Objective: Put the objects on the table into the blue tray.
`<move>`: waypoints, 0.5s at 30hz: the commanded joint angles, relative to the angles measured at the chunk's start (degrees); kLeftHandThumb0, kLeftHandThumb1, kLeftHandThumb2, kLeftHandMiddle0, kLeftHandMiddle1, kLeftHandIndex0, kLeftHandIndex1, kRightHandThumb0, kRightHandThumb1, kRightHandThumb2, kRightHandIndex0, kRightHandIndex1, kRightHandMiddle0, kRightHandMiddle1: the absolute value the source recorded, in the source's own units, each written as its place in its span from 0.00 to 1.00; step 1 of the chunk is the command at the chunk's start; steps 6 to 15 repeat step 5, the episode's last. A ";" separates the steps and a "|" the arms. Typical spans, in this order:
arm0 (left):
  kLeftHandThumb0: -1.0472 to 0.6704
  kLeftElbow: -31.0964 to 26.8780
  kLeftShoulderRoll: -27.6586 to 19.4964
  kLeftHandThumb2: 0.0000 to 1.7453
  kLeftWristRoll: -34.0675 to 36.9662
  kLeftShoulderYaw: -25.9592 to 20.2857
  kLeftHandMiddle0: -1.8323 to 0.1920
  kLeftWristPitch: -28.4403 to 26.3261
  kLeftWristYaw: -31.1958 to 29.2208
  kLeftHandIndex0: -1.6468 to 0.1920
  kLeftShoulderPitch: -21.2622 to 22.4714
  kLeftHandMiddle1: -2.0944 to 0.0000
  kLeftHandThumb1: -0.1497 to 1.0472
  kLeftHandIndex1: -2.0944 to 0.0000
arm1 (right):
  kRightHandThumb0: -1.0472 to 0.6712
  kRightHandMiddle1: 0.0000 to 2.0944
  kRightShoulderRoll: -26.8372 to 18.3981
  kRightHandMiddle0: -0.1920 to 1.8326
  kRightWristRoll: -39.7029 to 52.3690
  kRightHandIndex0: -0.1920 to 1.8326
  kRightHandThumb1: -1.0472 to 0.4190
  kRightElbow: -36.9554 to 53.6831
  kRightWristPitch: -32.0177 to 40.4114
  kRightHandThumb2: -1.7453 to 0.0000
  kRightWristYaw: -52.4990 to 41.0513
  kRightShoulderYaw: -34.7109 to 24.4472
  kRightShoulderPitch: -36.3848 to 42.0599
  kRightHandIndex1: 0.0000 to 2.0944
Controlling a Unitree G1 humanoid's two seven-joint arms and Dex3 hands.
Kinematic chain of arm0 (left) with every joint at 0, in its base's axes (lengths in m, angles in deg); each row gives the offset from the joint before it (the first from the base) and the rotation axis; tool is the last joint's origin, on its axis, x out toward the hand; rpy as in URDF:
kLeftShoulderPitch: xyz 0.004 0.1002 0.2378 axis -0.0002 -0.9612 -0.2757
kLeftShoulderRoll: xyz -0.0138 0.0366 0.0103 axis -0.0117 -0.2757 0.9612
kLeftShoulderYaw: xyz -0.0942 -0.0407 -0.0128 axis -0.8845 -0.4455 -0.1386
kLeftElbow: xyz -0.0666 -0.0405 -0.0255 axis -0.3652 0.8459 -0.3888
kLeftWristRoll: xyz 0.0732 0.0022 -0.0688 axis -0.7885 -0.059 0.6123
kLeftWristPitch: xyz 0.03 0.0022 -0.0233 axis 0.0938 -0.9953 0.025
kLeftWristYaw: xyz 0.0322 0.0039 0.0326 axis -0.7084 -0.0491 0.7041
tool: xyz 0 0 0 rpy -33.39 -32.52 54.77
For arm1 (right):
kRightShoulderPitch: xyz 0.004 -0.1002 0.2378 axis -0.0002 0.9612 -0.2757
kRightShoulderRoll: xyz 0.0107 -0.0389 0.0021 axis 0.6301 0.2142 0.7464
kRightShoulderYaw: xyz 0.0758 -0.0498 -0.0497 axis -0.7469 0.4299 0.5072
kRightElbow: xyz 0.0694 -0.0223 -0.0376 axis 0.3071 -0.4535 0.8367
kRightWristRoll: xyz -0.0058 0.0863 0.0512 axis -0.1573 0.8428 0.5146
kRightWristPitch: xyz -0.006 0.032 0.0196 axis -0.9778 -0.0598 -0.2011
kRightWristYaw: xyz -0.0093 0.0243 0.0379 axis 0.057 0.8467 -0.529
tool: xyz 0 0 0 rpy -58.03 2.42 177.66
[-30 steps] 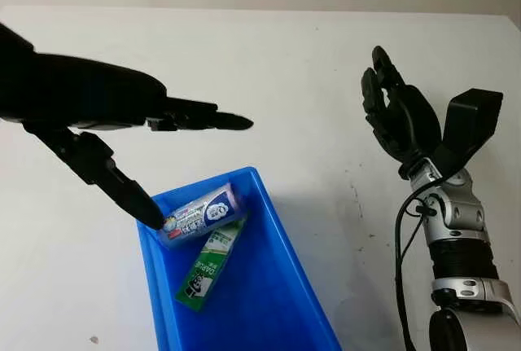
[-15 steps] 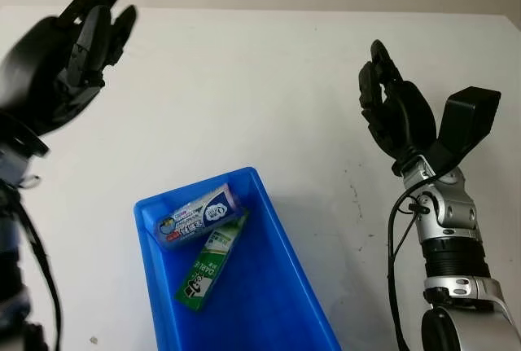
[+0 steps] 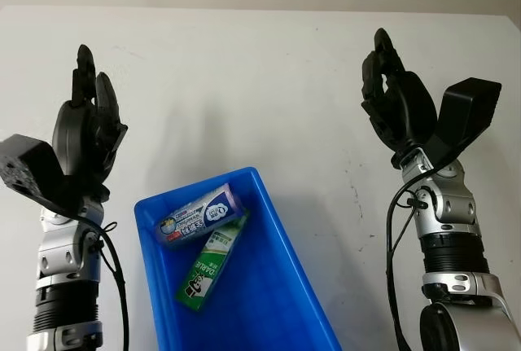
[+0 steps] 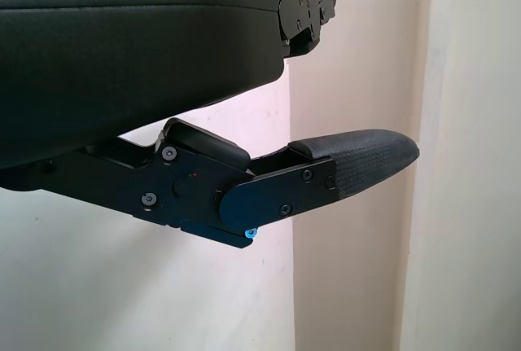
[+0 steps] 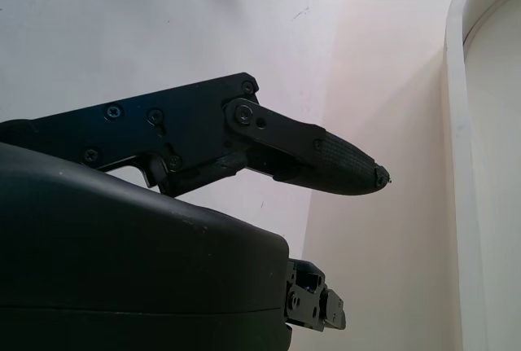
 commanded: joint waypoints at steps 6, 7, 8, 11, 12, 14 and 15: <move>0.15 -0.50 0.45 0.43 -0.20 0.61 1.00 0.45 0.69 1.00 -0.56 1.00 1.00 1.00 | 0.21 0.00 0.37 0.00 0.37 0.00 0.00 2.65 0.38 0.58 -0.19 -0.07 1.89 0.00; 0.15 -0.50 0.45 0.43 -0.20 0.61 1.00 0.45 0.69 1.00 -0.56 1.00 1.00 1.00 | 0.21 0.00 0.37 0.00 0.37 0.00 0.00 2.65 0.38 0.58 -0.19 -0.07 1.89 0.00; 0.15 -0.50 0.45 0.43 -0.20 0.61 1.00 0.45 0.69 1.00 -0.56 1.00 1.00 1.00 | 0.21 0.00 0.37 0.00 0.37 0.00 0.00 2.65 0.38 0.58 -0.19 -0.07 1.89 0.00; 0.15 -0.50 0.45 0.43 -0.20 0.61 1.00 0.45 0.69 1.00 -0.56 1.00 1.00 1.00 | 0.21 0.00 0.37 0.00 0.37 0.00 0.00 2.65 0.38 0.58 -0.19 -0.07 1.89 0.00; 0.15 -0.50 0.45 0.43 -0.20 0.61 1.00 0.45 0.69 1.00 -0.56 1.00 1.00 1.00 | 0.21 0.00 0.37 0.00 0.37 0.00 0.00 2.65 0.38 0.58 -0.19 -0.07 1.89 0.00; 0.15 -0.50 0.45 0.43 -0.20 0.61 1.00 0.45 0.69 1.00 -0.56 1.00 1.00 1.00 | 0.21 0.00 0.37 0.00 0.37 0.00 0.00 2.65 0.38 0.58 -0.19 -0.07 1.89 0.00; 0.15 -0.50 0.45 0.43 -0.20 0.61 1.00 0.45 0.69 1.00 -0.56 1.00 1.00 1.00 | 0.21 0.00 0.37 0.00 0.37 0.00 0.00 2.65 0.38 0.58 -0.19 -0.07 1.89 0.00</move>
